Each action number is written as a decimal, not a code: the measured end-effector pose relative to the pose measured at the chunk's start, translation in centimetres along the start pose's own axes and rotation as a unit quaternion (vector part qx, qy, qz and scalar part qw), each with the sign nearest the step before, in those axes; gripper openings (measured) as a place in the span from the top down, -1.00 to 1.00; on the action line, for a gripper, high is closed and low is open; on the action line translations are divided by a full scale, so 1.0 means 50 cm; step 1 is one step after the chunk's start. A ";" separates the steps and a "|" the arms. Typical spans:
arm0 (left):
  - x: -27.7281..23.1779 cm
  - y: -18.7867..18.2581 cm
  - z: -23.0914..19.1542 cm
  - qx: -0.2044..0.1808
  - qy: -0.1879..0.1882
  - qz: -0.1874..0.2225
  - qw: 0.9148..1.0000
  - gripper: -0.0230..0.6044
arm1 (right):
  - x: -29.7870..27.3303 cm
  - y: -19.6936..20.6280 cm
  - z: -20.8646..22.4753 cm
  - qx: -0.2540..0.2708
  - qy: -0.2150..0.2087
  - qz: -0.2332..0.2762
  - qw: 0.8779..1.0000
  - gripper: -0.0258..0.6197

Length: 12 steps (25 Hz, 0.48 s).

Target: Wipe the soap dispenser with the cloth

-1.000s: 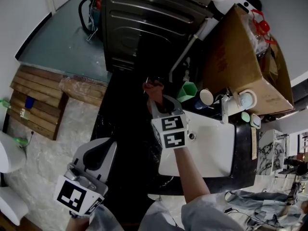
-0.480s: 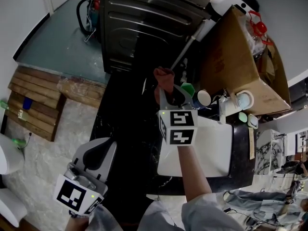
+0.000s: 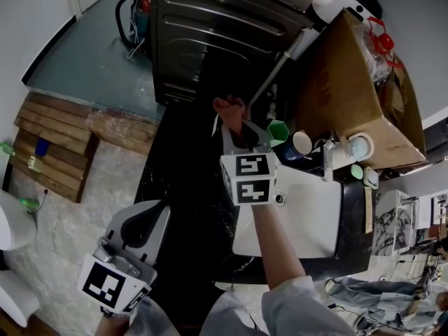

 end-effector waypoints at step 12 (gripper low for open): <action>0.018 0.004 -0.019 0.004 -0.021 0.000 1.000 0.92 | -0.056 0.059 -0.053 0.010 -0.056 -0.052 0.997 0.68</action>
Point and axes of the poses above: the fingertips, and each gripper's own axes: x backward along the fingers, z to its right, y out of its underside, the point moved 9 cm from there along x, backward along the fingers, and after that the axes turned 2 degrees about -z, right-handed, at the moved point
